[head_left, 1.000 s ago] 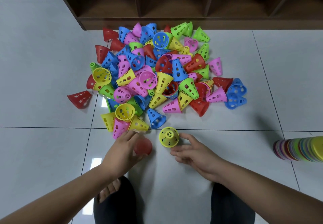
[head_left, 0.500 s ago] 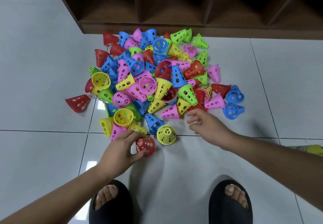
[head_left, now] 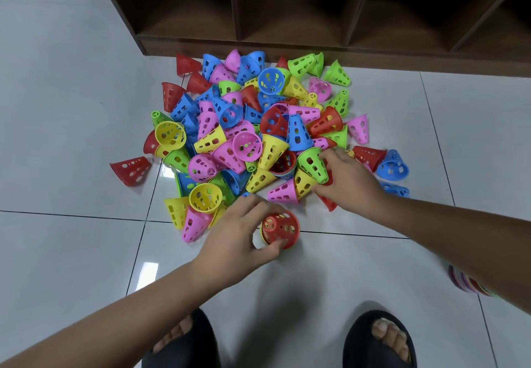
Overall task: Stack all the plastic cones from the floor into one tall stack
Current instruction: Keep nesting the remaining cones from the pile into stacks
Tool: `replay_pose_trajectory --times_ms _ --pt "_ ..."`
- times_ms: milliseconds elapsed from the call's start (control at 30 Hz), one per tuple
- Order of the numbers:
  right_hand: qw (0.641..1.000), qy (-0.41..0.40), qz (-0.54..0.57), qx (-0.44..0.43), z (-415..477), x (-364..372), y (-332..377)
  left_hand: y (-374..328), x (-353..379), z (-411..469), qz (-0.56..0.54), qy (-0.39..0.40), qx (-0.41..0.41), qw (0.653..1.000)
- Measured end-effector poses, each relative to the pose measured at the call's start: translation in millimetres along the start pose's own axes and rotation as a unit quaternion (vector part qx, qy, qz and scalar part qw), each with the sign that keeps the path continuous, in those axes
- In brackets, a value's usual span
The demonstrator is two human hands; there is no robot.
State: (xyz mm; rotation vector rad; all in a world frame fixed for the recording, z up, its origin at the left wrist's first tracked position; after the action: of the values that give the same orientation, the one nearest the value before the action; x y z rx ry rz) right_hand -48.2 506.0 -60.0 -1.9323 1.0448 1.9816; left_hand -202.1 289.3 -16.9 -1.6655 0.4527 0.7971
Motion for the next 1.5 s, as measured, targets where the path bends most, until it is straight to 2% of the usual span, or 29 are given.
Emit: replay_pose_trajectory --times_ms 200,367,533,700,900,1033,1200,1500 --pt "1.0 -0.024 -0.012 0.01 2 12 -4 7 25 4 0.075 0.015 0.029 0.997" --pt "0.997 -0.07 0.018 0.033 2 2 -12 23 39 12 0.094 0.038 0.026 0.995" --pt "0.984 -0.139 0.098 0.057 -14 -23 -13 34 44 12 0.074 0.06 0.003 0.995" --pt "0.965 -0.19 0.177 0.034 -40 -49 17 53 23 3 0.053 0.05 -0.025 0.997" --pt "0.962 -0.122 0.237 -0.054 -64 -51 75 96 -26 -2 0.082 -0.035 -0.065 0.994" --pt "0.966 -0.065 0.229 -0.095 -69 -35 95 119 -47 1 0.141 -0.076 -0.088 0.983" --pt "0.967 -0.035 0.233 -0.096 -66 -17 89 139 -39 5 0.207 -0.055 -0.082 0.973" --pt "0.991 -0.024 0.122 -0.054 -53 18 25 130 -53 14 0.202 -0.097 -0.063 0.973"
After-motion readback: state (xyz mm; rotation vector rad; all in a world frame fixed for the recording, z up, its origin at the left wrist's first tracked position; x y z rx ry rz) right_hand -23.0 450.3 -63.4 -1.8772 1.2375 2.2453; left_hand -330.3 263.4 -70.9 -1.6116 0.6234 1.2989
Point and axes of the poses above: each hand's wrist, its own z-axis towards the middle knuckle, its own x-axis out of the palm, y = z × x, the point moved 7 cm from there along z, towards the middle knuckle, and after that the axes turned 13 degrees about -x, right-handed, at the moved point
